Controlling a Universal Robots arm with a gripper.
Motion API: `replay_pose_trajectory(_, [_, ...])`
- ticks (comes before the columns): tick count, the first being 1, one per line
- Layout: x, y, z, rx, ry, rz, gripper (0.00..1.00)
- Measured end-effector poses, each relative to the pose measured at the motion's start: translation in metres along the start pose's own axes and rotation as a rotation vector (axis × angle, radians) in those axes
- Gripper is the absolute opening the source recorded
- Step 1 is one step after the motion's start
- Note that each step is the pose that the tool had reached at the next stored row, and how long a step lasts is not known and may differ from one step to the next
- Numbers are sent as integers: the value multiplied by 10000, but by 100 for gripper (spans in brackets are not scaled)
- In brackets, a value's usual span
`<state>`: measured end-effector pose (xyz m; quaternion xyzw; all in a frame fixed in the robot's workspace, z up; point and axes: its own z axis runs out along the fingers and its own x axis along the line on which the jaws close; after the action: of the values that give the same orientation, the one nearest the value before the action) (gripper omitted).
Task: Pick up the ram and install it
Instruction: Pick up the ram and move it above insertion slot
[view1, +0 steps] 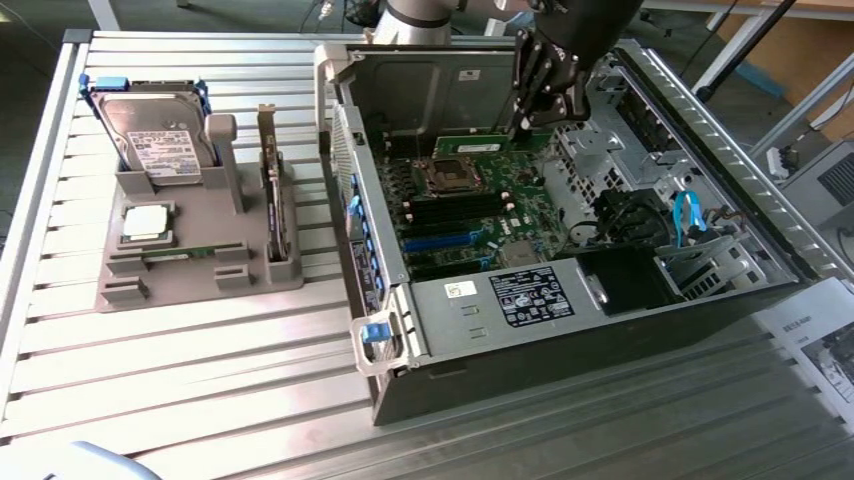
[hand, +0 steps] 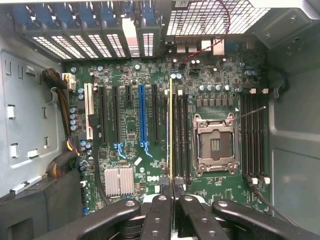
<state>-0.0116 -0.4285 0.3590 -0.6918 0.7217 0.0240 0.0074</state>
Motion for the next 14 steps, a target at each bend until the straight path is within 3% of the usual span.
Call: replay_pose_trajectory(14, [-135,6,7,0,-1,0,12])
